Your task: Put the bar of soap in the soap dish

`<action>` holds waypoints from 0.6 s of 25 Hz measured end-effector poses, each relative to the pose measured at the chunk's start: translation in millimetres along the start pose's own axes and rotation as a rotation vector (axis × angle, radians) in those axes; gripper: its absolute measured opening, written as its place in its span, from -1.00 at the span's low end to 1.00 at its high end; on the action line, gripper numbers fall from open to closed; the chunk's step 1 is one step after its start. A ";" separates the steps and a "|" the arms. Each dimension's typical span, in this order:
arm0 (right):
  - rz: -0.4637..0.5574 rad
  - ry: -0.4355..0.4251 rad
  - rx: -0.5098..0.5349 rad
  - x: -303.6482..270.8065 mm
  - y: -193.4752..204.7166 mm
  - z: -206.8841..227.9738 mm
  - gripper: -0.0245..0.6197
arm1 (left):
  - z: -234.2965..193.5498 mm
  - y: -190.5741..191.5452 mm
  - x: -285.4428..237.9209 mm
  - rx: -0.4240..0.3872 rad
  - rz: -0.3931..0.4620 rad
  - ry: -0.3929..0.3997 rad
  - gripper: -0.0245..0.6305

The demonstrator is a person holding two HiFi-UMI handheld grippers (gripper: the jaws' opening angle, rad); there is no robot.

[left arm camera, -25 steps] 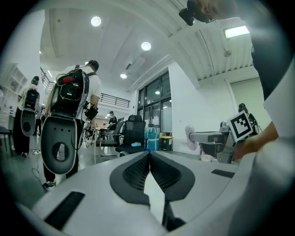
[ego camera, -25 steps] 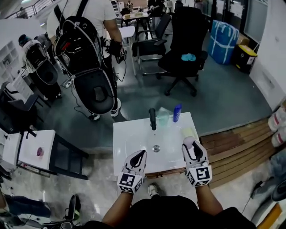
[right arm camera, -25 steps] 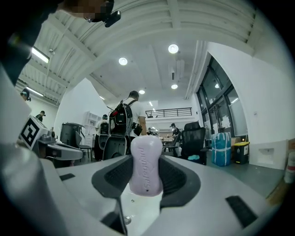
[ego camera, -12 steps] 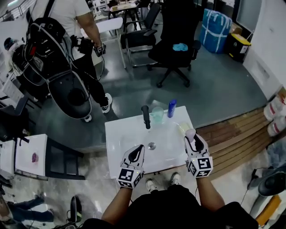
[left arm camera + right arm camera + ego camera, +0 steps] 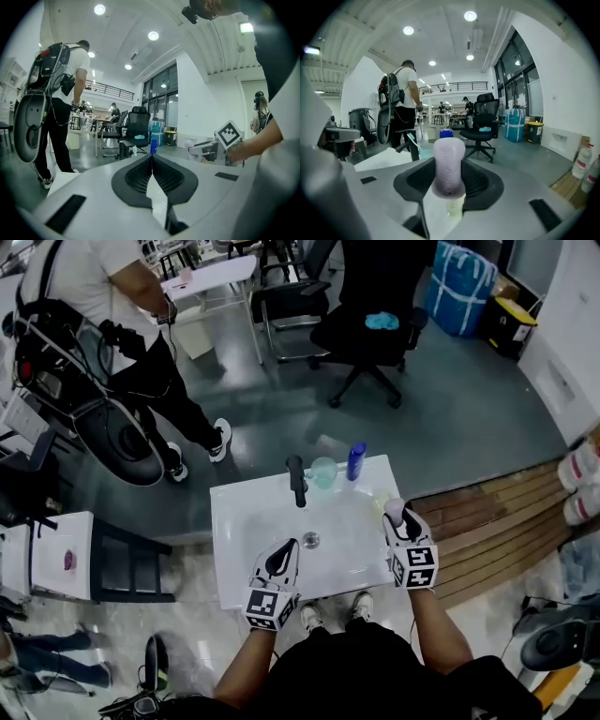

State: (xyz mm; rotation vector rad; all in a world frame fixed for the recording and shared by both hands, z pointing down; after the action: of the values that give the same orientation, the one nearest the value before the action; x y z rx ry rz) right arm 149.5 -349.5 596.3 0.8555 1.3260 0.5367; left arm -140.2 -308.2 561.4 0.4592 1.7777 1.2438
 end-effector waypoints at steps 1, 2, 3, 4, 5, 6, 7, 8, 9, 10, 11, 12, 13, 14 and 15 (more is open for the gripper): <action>-0.041 0.001 -0.004 -8.4 2.0 3.3 -0.34 | 0.0 0.4 -2.3 0.005 -0.006 -0.005 -0.86; -0.081 0.000 -0.009 -16.9 4.1 6.8 -0.34 | -0.8 0.2 -4.6 0.010 -0.010 -0.013 -0.86; -0.120 -0.002 -0.015 -25.0 6.5 10.3 -0.34 | -2.9 -0.1 -6.6 0.020 -0.011 -0.026 -0.86; -0.159 -0.004 -0.020 -32.6 9.5 13.5 -0.34 | -6.7 -0.2 -7.9 0.037 -0.009 -0.042 -0.86; -0.196 -0.009 -0.025 -39.8 12.8 16.1 -0.34 | -11.7 0.1 -8.3 0.059 -0.004 -0.062 -0.86; -0.230 -0.014 -0.028 -46.5 16.1 18.1 -0.34 | -16.9 0.6 -8.4 0.080 0.001 -0.081 -0.86; -0.263 -0.018 -0.026 -52.7 19.1 20.0 -0.34 | -21.2 0.9 -8.7 0.093 0.002 -0.098 -0.86; -0.295 -0.021 -0.022 -58.6 21.7 21.9 -0.34 | -24.1 1.0 -9.4 0.098 0.001 -0.111 -0.86; -0.327 -0.024 -0.018 -64.3 24.4 23.7 -0.34 | -25.6 0.9 -10.3 0.098 -0.001 -0.119 -0.86; -0.357 -0.026 -0.012 -69.8 27.5 25.2 -0.34 | -26.0 0.8 -11.1 0.098 -0.002 -0.125 -0.86; -0.386 -0.027 -0.004 -75.2 30.8 26.4 -0.34 | -25.9 0.9 -11.6 0.100 -0.004 -0.129 -0.86; -0.411 -0.028 0.005 -80.5 34.1 27.3 -0.34 | -25.5 1.2 -12.0 0.103 -0.005 -0.134 -0.86; -0.433 -0.028 0.013 -85.4 37.0 28.2 -0.34 | -25.2 1.7 -12.1 0.106 -0.005 -0.139 -0.86; -0.454 -0.024 0.019 -90.0 39.4 29.0 -0.34 | -25.8 2.3 -11.6 0.110 -0.006 -0.146 -0.86; -0.476 -0.018 0.021 -94.2 41.3 29.3 -0.34 | -27.5 2.9 -10.5 0.112 -0.006 -0.154 -0.86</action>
State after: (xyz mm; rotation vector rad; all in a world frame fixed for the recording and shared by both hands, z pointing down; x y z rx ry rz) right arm 165.1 -403.9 687.1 0.5318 1.4599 0.1410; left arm -157.8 -329.8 571.5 0.5976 1.7213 1.0781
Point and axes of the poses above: the fingertips, and each gripper's own axes: x backward along the fingers, z to its right, y out of its underside, the point moved 6 cm from there along x, backward along the fingers, and after that the axes turned 15 degrees about -z, right-handed, at the moved point
